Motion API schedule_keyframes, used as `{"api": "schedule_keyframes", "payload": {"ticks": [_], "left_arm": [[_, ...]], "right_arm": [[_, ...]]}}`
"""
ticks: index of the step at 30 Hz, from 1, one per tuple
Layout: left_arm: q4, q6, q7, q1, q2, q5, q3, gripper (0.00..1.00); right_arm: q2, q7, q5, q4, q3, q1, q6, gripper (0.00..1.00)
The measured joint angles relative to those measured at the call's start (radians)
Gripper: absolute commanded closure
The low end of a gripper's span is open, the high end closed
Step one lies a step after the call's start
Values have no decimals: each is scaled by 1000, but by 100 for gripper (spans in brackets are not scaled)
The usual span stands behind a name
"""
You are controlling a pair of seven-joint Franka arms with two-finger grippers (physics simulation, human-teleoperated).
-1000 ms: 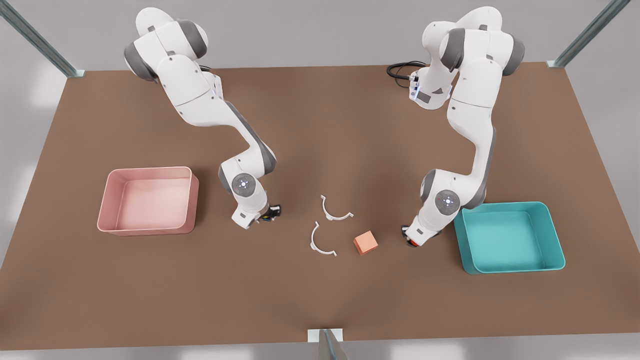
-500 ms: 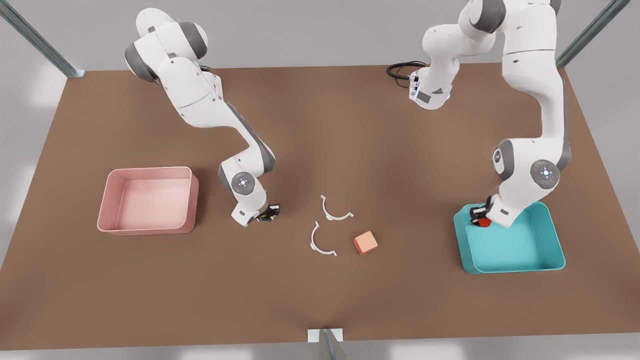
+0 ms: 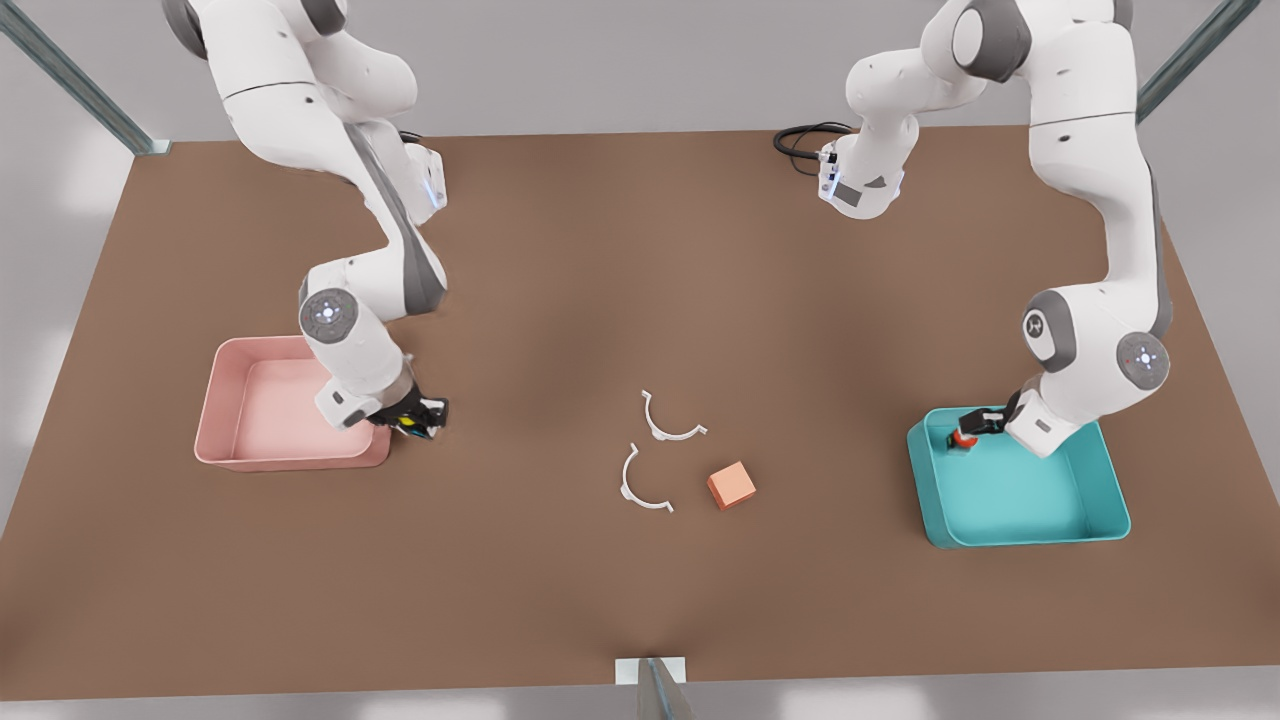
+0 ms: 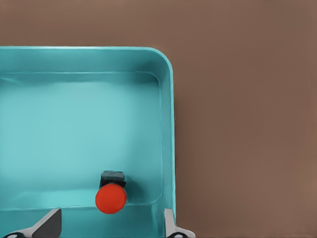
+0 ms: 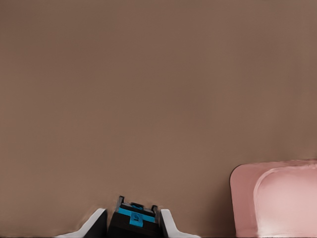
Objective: Place the red button in the blue storage box with the left arm, and place the yellow button in the pink storage box with the right arm
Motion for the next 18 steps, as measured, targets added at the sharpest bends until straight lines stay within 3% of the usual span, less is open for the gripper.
{"api": "schedule_keyframes", "payload": {"ticks": [4,8,14,16,18], "left_arm": [[267,-163,-27,-67,-82,5,-4,0],[398,-387,-55,-100,-172,38,-7,0],[448,-551,-87,-104,-185,61,-4,0],[451,-578,-94,-102,-185,64,-3,0],[451,-598,-99,-101,-184,65,-3,0]], "right_arm": [[-109,-73,0,-185,2,-152,-34,54],[-46,-161,-2,-209,2,-305,-22,51],[35,-284,-9,-182,3,-375,30,0],[39,-314,-10,-102,19,-372,32,0],[41,-335,-11,85,54,-350,-24,0]]}}
